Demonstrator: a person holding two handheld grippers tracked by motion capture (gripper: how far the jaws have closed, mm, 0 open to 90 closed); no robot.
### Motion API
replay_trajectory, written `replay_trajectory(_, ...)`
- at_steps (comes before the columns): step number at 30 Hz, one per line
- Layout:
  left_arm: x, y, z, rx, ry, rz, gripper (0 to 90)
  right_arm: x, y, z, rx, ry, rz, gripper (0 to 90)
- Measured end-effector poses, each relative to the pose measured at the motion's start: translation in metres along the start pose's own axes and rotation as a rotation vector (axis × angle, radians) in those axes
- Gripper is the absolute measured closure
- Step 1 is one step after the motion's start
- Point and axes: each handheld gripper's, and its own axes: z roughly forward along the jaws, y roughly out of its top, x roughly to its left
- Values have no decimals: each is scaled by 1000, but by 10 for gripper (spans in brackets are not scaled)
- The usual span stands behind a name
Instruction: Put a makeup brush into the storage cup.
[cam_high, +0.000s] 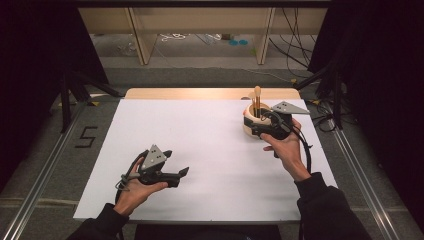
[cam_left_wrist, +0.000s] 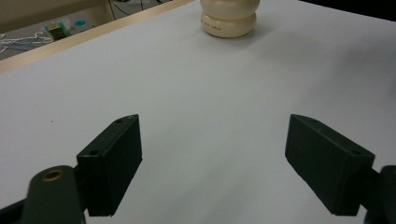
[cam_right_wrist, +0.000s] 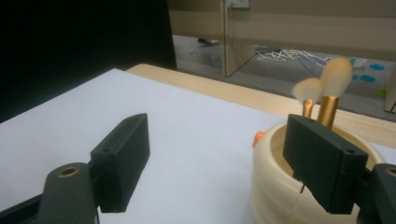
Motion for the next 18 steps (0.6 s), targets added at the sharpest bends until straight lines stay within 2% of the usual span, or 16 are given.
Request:
replay_trajectory(1, 0, 0, 0, 0, 0, 0, 186, 1, -1, 0, -8, -1, -12, 235)
replay_trajectory(4, 0, 0, 0, -1, 0, -1, 186, 6, -5, 0, 13, 10, -16, 229)
replay_trajectory(5, 0, 0, 0, -1, 0, -2, 186, 8, -6, 0, 18, 15, -1, 229)
replay_trajectory(7, 0, 0, 0, -2, 0, -1, 186, 9, -8, 0, 14, 16, -21, 228)
replay_trajectory(9, 0, 0, 0, -5, 1, -5, 186, 12, -10, -1, 33, 28, -8, 226)
replay_trajectory(10, 0, 0, -1, -6, 2, -4, 186, 13, -12, -1, 23, 27, -23, 225)
replay_trajectory(12, 1, 0, -1, -6, 5, 6, 187, 16, -13, -2, 39, 42, -6, 224)
replay_trajectory(13, 1, 0, -1, -5, 3, 8, 187, 16, -14, -1, 19, 35, -21, 224)
replay_trajectory(14, 1, 0, -1, -5, 4, 3, 187, 18, -15, -2, 39, 42, -8, 224)
replay_trajectory(15, 1, 0, -1, -5, 4, -1, 187, 18, -16, -2, 22, 50, -20, 224)
replay_trajectory(18, 1, 0, -1, -10, 0, -5, 187, 23, -18, -3, 34, 63, -6, 221)
